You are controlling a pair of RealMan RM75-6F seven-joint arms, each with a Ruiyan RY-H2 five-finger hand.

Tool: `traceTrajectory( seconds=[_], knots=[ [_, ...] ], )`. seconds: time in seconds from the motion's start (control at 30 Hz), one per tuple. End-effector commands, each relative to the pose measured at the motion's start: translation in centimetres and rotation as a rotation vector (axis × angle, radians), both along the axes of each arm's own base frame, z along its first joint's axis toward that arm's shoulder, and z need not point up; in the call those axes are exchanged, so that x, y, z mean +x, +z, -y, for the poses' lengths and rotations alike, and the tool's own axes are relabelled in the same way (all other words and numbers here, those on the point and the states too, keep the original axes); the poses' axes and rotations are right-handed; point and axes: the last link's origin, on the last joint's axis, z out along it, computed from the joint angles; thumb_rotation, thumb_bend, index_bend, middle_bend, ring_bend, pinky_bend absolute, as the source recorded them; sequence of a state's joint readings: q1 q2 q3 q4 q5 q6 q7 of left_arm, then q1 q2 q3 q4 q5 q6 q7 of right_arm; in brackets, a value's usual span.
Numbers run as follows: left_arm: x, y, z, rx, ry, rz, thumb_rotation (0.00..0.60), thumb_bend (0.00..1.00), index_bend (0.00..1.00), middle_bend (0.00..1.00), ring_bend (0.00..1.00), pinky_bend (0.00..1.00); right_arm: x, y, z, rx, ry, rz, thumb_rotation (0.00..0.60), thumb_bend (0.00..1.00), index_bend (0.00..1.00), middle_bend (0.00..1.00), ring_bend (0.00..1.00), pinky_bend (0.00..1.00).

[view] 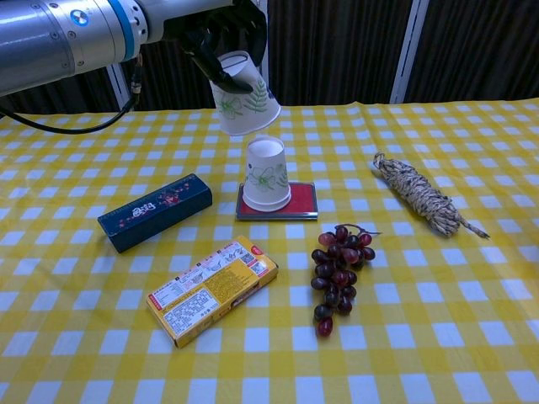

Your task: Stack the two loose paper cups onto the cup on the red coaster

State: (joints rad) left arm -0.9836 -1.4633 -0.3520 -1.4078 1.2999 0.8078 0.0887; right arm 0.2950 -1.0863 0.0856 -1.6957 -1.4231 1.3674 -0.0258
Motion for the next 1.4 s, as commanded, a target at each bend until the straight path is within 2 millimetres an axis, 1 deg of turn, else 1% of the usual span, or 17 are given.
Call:
traceTrajectory(
  seconds=[0.03,0.5,0.63,0.7,0.77,0.83,0.87,0.9,1.0,1.03,1.1,1.23,1.3,1.37,1.4],
  knots=[
    [0.5,-0.7,-0.1,-0.02,0.008,-0.027,0.6,0.28,0.53,0.48,0.53,0.65,-0.1,0.2,0.0,-0.005,-0.003,0.004,0.6,0.0,0.0,0.0,0.0,0.0],
    [0.6,-2.5,-0.7,-0.051,0.044,-0.057,0.6,0.28,0.52,0.47,0.54,0.65,-0.1,0.4,0.0,-0.014,-0.001,0.006,0.6,0.0,0.0,0.0,0.0,0.0],
    [0.8,-2.8,-0.7,-0.049,0.041,-0.057,0.6,0.27,0.52,0.46,0.53,0.63,-0.2,0.6,0.0,-0.018,-0.002,0.009,0.6,0.0,0.0,0.0,0.0,0.0],
    [1.0,-3.0,-0.8,-0.045,0.036,-0.06,0.6,0.27,0.5,0.43,0.51,0.61,-0.2,0.6,0.0,-0.021,-0.003,0.01,0.6,0.0,0.0,0.0,0.0,0.0],
    [1.1,-3.4,-0.9,-0.046,0.035,-0.064,0.6,0.24,0.45,0.36,0.44,0.57,-0.1,0.7,0.0,-0.023,-0.003,0.013,0.6,0.0,0.0,0.0,0.0,0.0],
    [1.2,-3.9,-0.8,-0.067,0.04,-0.066,0.6,0.22,0.29,0.2,0.27,0.46,-0.1,0.8,0.0,-0.025,-0.002,0.014,0.6,0.0,0.0,0.0,0.0,0.0],
    [1.2,-3.9,-0.8,-0.073,0.042,-0.065,0.6,0.22,0.23,0.14,0.22,0.43,-0.2,0.8,0.0,-0.025,-0.002,0.015,0.6,0.0,0.0,0.0,0.0,0.0],
    [1.2,-4.0,-0.7,-0.075,0.043,-0.064,0.6,0.22,0.16,0.07,0.15,0.39,-0.2,0.8,0.0,-0.025,-0.002,0.015,0.6,0.0,0.0,0.0,0.0,0.0],
    [1.3,-4.1,-0.7,-0.079,0.043,-0.061,0.6,0.19,0.03,0.0,0.06,0.32,-0.2,0.8,0.0,-0.025,-0.002,0.015,0.6,0.0,0.0,0.0,0.0,0.0],
    [1.3,-4.1,-0.6,-0.079,0.045,-0.052,0.6,0.18,0.02,0.0,0.05,0.29,-0.2,0.8,0.0,-0.024,-0.002,0.015,0.6,0.0,0.0,0.0,0.0,0.0],
    [1.2,-4.0,-0.6,-0.073,0.044,-0.039,0.6,0.17,0.0,0.0,0.01,0.21,-0.2,0.8,0.0,-0.023,-0.002,0.014,0.6,0.0,0.0,0.0,0.0,0.0],
    [0.9,-3.6,-0.6,-0.061,0.046,-0.017,0.6,0.17,0.0,0.0,0.0,0.07,-0.2,0.8,0.0,-0.023,-0.003,0.015,0.6,0.0,0.0,0.0,0.0,0.0],
    [0.7,-3.5,-0.6,-0.057,0.047,-0.016,0.6,0.17,0.0,0.0,0.0,0.03,-0.2,0.8,0.0,-0.022,-0.002,0.014,0.6,0.0,0.0,0.0,0.0,0.0],
    [0.3,-3.2,-0.5,-0.052,0.052,-0.013,0.6,0.14,0.0,0.0,0.0,0.0,-0.2,0.8,0.0,-0.021,-0.002,0.014,0.6,0.0,0.0,0.0,0.0,0.0],
    [0.0,-3.0,-0.5,-0.047,0.057,-0.01,0.6,0.11,0.0,0.0,0.0,0.0,-0.2,0.8,0.0,-0.02,-0.002,0.015,0.6,0.0,0.0,0.0,0.0,0.0]
  ],
)
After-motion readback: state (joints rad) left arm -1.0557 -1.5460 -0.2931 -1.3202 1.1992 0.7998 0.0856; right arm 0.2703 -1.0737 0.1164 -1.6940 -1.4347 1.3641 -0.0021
